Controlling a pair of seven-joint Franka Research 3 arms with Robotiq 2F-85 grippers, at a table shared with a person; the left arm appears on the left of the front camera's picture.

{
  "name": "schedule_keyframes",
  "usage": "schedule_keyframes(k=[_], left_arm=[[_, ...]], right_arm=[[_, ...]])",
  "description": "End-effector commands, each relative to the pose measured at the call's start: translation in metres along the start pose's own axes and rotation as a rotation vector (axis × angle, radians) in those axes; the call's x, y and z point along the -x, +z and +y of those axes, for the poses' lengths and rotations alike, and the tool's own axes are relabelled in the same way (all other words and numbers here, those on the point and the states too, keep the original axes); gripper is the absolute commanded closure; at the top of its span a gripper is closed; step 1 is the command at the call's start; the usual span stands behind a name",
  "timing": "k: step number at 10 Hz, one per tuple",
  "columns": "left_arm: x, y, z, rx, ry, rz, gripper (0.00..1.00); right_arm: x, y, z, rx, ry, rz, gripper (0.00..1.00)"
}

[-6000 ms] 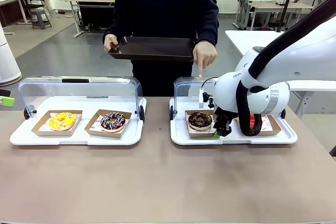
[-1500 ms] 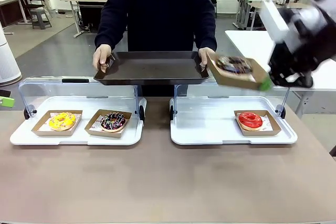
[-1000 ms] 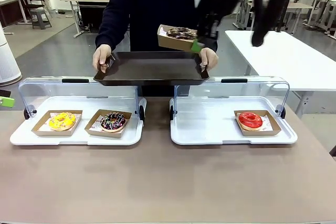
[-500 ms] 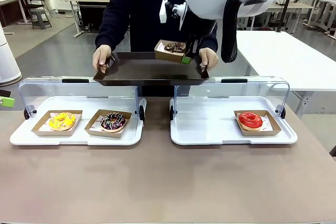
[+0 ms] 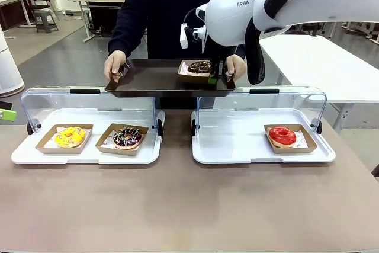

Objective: Provide the desired donut to the person.
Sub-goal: Place the picked Paper togo box onto the Handle tray extended by the person.

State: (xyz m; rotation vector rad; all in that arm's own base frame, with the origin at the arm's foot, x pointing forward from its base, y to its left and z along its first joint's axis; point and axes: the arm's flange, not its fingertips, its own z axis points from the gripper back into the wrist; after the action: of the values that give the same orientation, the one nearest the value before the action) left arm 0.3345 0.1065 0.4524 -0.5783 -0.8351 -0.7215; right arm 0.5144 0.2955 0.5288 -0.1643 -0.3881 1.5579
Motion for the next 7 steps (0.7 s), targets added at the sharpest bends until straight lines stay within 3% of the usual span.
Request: schedule_keyframes(k=[1,2,3,4,5,6,7], left_arm=[[0.001,0.000,0.002,0.005,-0.019,-0.024,0.00],[0.001,0.000,0.002,0.005,-0.019,-0.024,0.00],[0.001,0.000,0.002,0.005,-0.019,-0.024,0.00],[0.001,0.000,0.002,0.005,-0.019,-0.024,0.00],[0.001,0.000,0.002,0.005,-0.019,-0.024,0.00],[0.001,0.000,0.002,0.005,-0.019,-0.024,0.00],[0.001,0.000,0.002,0.005,-0.019,-0.024,0.00]], right_arm=[[0.003,-0.006,-0.003,-0.009,0.027,0.029,0.98],[0.003,-0.008,-0.005,-0.011,0.038,0.022,0.98],[0.003,-0.007,-0.006,-0.016,0.031,0.018,0.92],[0.004,-0.005,-0.007,-0.017,0.024,0.012,0.38],[0.006,0.000,-0.008,-0.018,0.017,0.003,0.32],[0.007,0.006,-0.008,-0.016,0.018,-0.003,0.00],[0.009,0.012,-0.009,-0.020,0.014,-0.003,0.32]])
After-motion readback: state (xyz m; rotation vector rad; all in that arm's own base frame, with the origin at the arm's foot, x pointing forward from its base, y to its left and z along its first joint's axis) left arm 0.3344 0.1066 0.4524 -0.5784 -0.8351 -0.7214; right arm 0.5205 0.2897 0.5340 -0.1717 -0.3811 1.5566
